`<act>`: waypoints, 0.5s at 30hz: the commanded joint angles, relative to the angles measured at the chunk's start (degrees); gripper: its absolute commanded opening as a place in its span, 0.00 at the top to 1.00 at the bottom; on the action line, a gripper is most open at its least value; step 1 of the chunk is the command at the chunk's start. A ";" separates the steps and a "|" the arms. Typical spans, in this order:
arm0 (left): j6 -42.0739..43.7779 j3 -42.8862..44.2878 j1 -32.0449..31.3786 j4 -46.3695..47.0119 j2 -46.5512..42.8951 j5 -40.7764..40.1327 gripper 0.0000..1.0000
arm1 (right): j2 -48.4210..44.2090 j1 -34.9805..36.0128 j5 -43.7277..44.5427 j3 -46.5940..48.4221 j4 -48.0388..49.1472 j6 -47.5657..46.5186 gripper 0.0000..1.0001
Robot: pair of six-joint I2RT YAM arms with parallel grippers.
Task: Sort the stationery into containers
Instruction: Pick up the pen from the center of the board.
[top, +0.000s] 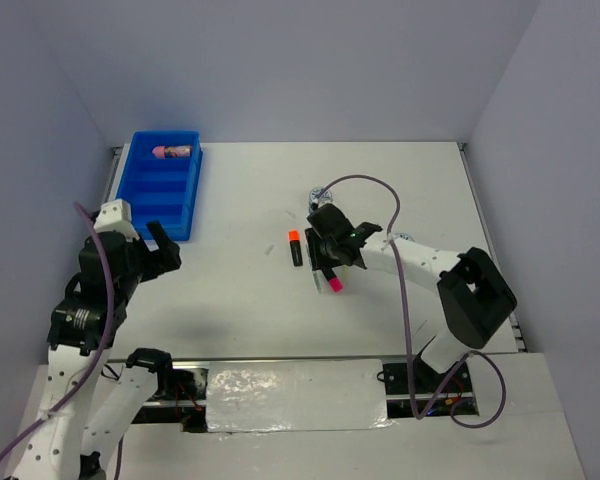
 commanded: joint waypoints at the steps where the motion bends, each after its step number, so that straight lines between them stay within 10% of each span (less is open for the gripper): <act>1: 0.55 -0.31 -0.36 0.48 -2.47 -7.12 0.01 | 2.41 0.73 3.16 4.34 -3.29 -0.52 0.51; 15: 1.08 -4.53 -0.36 4.97 -4.23 -5.27 0.01 | 13.48 1.26 2.28 10.67 -4.88 -2.37 0.55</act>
